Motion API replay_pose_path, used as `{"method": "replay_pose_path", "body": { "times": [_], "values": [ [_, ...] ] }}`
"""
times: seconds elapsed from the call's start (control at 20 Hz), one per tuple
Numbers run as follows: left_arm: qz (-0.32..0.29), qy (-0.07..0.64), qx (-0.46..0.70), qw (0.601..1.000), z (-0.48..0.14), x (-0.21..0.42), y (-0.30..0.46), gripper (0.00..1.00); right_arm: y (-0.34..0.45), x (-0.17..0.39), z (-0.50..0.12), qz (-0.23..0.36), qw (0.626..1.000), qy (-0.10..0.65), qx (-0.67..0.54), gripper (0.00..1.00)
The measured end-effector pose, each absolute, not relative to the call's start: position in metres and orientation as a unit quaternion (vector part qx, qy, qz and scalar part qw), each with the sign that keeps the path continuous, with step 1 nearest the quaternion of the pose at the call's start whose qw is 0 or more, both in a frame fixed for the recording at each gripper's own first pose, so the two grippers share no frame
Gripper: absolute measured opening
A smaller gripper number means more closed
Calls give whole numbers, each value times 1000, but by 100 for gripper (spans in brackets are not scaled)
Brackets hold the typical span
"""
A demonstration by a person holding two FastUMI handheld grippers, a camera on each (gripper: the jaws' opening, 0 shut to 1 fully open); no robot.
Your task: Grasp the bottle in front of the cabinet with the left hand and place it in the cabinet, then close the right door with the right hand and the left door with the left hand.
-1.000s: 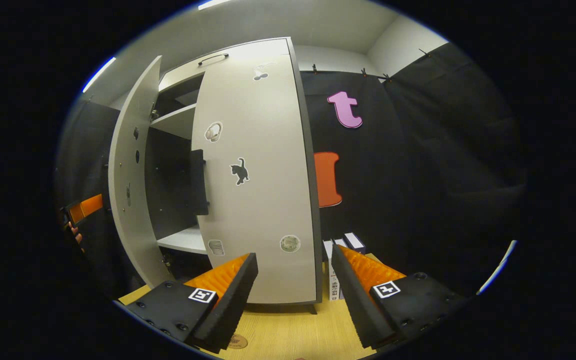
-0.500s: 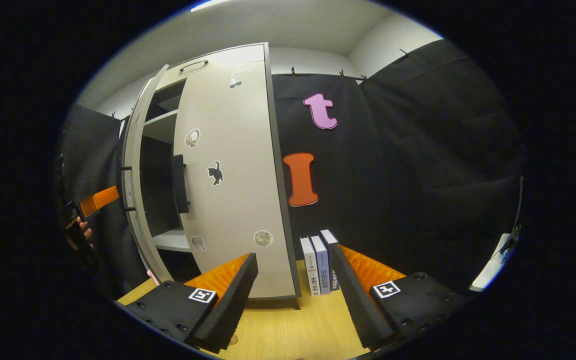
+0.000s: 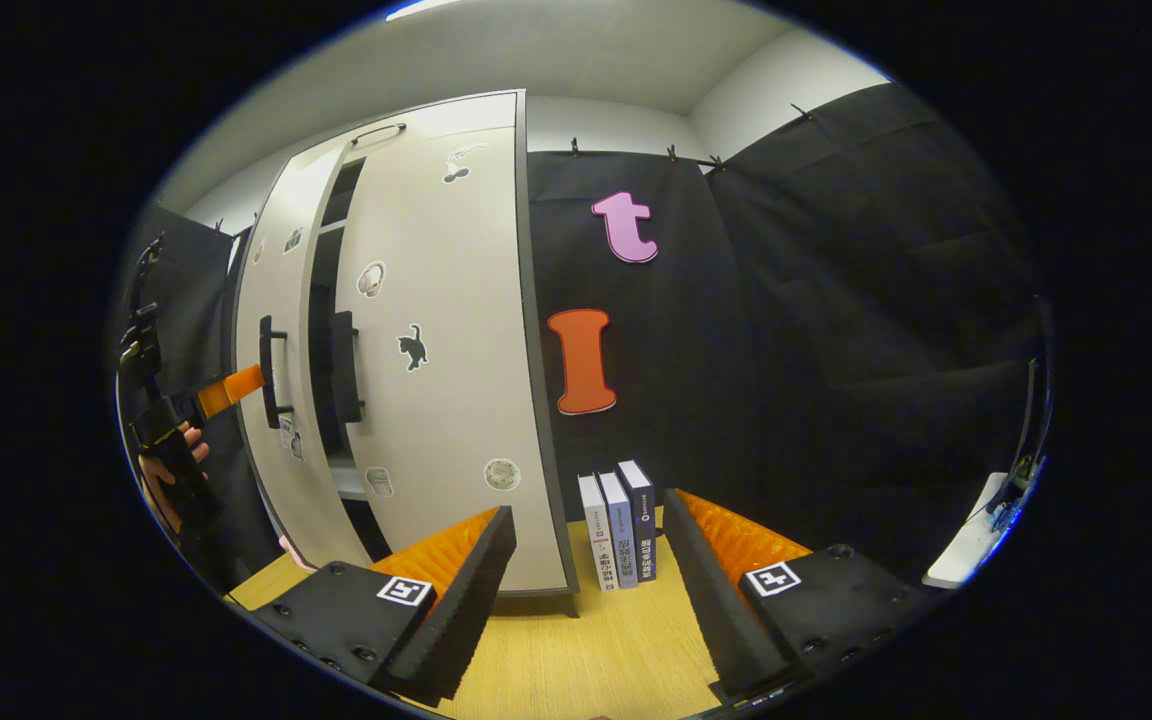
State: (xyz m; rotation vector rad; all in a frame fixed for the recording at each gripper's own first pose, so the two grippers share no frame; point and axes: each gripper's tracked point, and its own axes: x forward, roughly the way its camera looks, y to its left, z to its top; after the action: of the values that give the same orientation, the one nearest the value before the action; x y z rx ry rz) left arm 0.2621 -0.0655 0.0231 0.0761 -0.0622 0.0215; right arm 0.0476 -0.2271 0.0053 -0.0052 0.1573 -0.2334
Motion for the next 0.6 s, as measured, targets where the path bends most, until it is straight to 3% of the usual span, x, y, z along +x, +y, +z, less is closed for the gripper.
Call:
{"method": "replay_pose_path", "body": {
  "times": [0.6],
  "values": [
    [-2,-31,28,999,6,308,-85,94,-243,46,12,-136,988,73,-8,98]
  ]
}}
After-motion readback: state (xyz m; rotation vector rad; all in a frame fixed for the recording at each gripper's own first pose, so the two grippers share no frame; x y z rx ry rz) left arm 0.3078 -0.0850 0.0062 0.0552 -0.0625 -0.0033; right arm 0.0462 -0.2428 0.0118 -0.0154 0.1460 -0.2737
